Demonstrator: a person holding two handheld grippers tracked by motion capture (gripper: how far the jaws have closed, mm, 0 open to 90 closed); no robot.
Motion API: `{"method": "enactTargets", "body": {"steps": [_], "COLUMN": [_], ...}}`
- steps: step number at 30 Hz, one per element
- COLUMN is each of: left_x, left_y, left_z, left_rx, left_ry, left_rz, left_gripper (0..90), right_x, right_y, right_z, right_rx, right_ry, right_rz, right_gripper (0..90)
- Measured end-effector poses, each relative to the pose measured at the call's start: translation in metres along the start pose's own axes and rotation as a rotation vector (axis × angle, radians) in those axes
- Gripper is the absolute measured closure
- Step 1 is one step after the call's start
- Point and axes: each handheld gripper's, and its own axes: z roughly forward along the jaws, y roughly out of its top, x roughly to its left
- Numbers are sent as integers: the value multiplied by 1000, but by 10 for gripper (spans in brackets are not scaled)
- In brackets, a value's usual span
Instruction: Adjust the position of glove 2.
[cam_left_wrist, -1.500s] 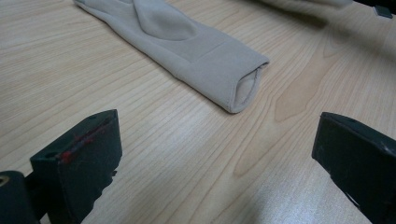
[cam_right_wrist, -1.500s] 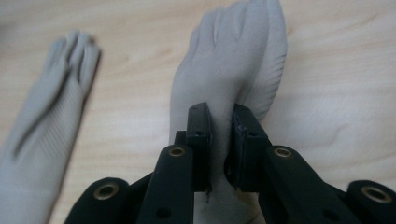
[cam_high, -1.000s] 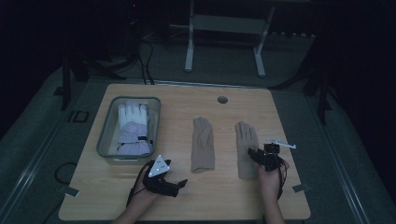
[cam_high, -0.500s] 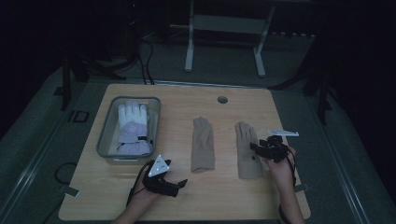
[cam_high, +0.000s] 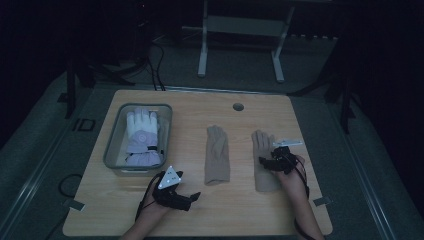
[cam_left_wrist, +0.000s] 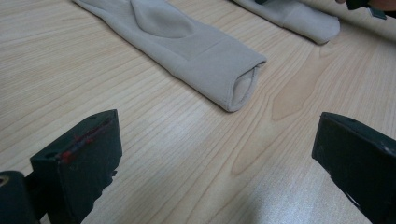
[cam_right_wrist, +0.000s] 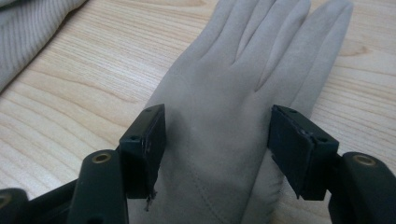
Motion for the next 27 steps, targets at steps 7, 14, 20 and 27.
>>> {"method": "enactTargets", "body": {"steps": [7, 14, 20, 27], "left_x": [0, 0, 0, 0], "left_y": [0, 0, 0, 0], "left_z": [0, 0, 0, 0], "left_rx": [3, 2, -1, -1], "left_ry": [2, 0, 0, 0], "left_rz": [2, -6, -5, -6], "left_gripper": [20, 20, 20, 20], "right_x": [4, 4, 8, 19], "right_y": [-4, 0, 7, 29], "right_z": [-3, -5, -8, -27], "right_rx": [-11, 7, -16, -44], "right_ry": [-67, -97, -115, -103], "right_rz": [16, 97, 149, 171], "right_gripper": [691, 779, 788, 788]}}
